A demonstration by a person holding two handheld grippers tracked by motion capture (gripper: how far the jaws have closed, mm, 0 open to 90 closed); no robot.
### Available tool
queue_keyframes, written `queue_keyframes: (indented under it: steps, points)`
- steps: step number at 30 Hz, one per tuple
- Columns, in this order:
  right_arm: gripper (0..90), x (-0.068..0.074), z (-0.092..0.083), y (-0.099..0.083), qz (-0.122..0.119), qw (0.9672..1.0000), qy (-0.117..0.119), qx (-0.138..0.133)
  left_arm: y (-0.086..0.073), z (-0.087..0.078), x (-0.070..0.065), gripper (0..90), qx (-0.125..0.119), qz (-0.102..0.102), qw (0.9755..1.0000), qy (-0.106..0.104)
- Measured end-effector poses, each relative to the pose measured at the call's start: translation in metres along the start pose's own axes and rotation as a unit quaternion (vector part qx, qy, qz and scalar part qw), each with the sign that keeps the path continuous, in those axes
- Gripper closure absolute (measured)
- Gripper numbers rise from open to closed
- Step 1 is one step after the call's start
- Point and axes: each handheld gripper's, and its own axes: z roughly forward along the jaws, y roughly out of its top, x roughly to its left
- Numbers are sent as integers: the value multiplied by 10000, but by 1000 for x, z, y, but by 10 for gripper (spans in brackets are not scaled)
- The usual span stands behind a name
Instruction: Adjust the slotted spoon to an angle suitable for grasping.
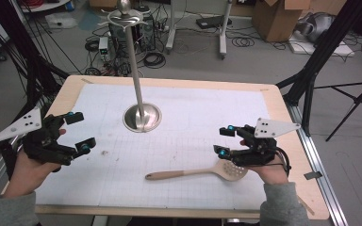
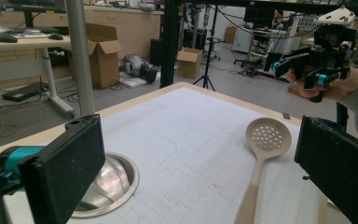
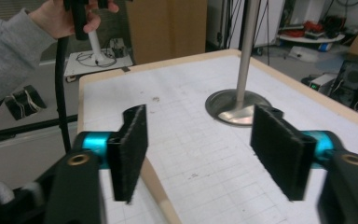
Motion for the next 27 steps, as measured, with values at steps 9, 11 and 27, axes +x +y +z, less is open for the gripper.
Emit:
queue_keyframes:
  steps: [9,11,27]
  points:
    - [642,6,16,-7,-184,9996,29,197,-1,1,0,20,24,-42,10000,-32]
    - [676,7,19,-8,-206,9994,90,266,-2,0,2,20,37,-49,10000,7]
    - [893,12,53,-23,-419,9948,489,788,-6,3,2,20,140,-60,9999,-4]
